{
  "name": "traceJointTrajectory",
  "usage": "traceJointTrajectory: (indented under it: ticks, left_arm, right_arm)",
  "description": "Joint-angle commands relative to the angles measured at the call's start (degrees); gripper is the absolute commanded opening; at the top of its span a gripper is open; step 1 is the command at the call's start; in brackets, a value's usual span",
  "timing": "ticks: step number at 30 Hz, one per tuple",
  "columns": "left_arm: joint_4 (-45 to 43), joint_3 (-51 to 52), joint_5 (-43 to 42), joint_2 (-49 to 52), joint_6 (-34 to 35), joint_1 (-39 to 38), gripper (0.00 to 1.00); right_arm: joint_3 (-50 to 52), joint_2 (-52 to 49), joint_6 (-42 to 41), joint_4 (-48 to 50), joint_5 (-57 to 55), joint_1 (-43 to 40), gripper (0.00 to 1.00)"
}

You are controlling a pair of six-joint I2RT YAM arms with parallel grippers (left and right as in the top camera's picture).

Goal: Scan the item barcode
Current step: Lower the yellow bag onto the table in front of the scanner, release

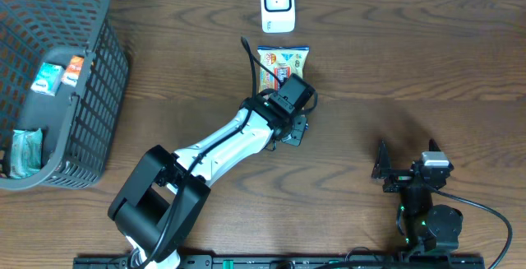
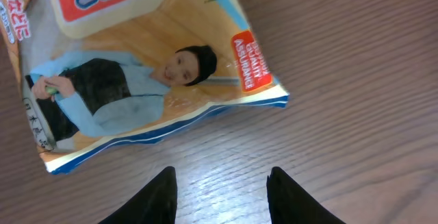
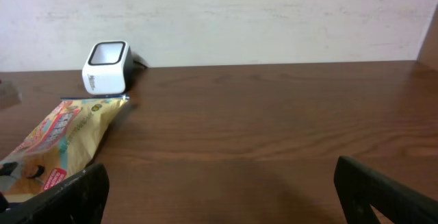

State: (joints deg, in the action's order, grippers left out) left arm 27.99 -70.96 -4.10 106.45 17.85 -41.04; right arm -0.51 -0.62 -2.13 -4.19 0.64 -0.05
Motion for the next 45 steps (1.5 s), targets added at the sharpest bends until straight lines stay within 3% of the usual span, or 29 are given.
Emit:
traceJointTrajectory:
  ticks: [1,5,12,22,35,40,45]
  left_arm:
    - [0.26,2.84,5.90,0.72,1.25,0.13,0.41]
    - [-0.52,5.33,7.19,0.72,4.57,0.13,0.40]
    - [-11.15,10.45,7.48,0.72,5.40,0.22,0.40]
    - [-15.43,10.36,12.74,0.70,5.20,2.73,0.45]
    - [-13.31,7.82,10.64,-6.71,5.16,4.33,0.45]
    - [-14.84,7.82,16.04,-8.11,4.92,5.25,0.46]
    - [-15.76,7.82,16.17,-6.69,4.94,6.88,0.46]
  right_arm:
    - [0.20,0.31,-0.39,-0.09,-0.07,-0.28,0.99]
    - [0.20,0.31,-0.39,-0.11,-0.07,-0.28,0.99]
    - [0.20,0.31,-0.39,-0.11,-0.07,-0.28,0.99]
    - [0.20,0.31,-0.39,-0.09,-0.07,-0.28,0.99]
    - [0.20,0.31,-0.39,-0.09,-0.07,-0.28,0.99]
    - [0.20,0.31,-0.39,-0.11,-0.07,-0.28,0.99]
    - [0.20,0.31,-0.39,-0.11,-0.07,-0.28,0.99]
